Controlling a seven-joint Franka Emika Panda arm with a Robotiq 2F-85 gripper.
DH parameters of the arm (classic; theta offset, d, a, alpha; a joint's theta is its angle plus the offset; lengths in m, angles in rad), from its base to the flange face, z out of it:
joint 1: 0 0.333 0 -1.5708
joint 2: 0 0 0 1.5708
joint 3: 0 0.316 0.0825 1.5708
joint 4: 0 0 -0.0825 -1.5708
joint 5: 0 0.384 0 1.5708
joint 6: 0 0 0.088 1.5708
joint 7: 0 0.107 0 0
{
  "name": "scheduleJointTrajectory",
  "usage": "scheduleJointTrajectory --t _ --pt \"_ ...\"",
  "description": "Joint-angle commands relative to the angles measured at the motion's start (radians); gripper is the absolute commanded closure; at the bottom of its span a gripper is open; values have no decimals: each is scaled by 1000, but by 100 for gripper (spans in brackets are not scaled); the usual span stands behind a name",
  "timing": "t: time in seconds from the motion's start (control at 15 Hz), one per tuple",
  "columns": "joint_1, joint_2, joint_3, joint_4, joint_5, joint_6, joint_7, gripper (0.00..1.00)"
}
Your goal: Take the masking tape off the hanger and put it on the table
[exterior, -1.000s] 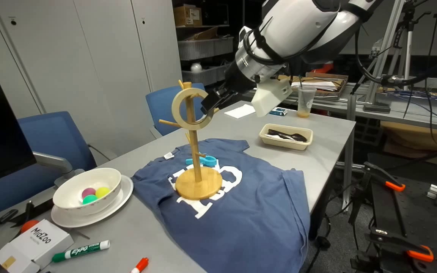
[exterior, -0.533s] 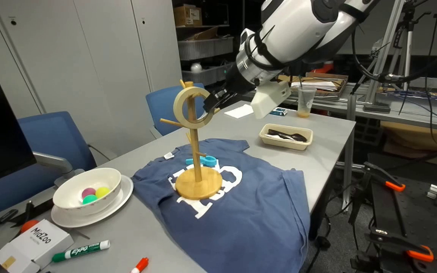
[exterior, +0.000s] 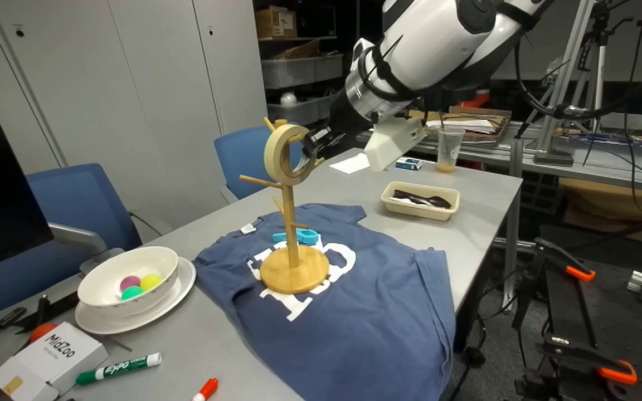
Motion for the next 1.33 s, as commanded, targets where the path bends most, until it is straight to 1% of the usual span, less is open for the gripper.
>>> scheduleJointTrajectory --t 0.0,0.33,0.67,1.27 --pt "-4 10 2 15 -39 -5 39 94" --pt "-7 -20 1 1 -14 40 27 94" --pt "-17 -58 -10 -18 25 172 5 94" --pt "-17 -153 -41 -65 39 247 -4 94"
